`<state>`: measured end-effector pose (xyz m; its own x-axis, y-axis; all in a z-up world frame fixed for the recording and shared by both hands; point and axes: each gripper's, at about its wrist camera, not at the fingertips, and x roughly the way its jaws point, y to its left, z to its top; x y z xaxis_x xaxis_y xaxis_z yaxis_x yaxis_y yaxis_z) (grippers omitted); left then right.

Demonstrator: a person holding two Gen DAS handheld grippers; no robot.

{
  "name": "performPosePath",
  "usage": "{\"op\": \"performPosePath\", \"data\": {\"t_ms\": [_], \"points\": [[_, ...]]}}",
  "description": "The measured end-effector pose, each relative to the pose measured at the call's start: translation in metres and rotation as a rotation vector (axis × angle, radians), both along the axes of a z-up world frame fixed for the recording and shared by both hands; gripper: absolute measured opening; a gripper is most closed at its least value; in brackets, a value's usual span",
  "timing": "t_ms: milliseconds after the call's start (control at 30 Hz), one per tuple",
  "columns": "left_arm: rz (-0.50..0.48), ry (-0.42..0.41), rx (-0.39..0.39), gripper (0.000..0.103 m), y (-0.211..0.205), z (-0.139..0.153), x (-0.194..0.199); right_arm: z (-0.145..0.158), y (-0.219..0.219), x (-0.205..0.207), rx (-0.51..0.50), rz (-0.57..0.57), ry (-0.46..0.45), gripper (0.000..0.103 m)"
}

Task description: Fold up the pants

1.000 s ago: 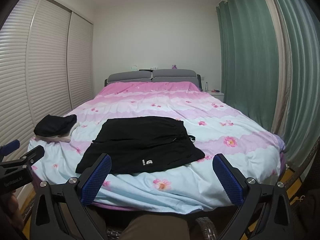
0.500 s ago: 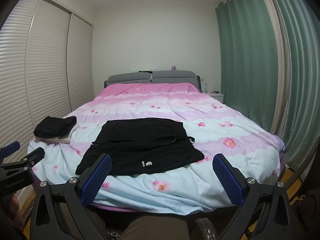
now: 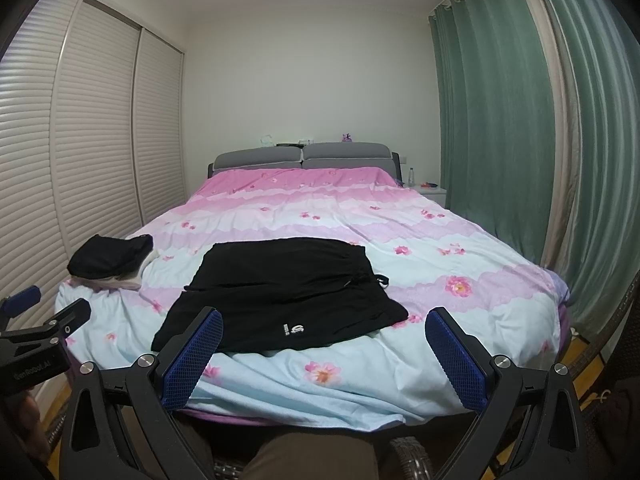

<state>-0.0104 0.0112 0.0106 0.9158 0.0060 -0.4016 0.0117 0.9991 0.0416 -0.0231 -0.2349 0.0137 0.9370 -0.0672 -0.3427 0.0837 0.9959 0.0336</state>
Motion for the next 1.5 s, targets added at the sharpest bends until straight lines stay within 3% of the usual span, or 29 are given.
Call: {"op": "performPosePath", "data": {"t_ms": [1233, 1500], "points": [[-0.007, 0.006, 0.008, 0.103, -0.004, -0.001, 0.004, 0.004, -0.002, -0.002, 0.005, -0.007, -0.006, 0.103], [-0.008, 0.006, 0.014, 0.103, -0.007, -0.003, 0.022, 0.003, -0.002, 0.011, -0.006, -0.009, -0.007, 0.103]]}}
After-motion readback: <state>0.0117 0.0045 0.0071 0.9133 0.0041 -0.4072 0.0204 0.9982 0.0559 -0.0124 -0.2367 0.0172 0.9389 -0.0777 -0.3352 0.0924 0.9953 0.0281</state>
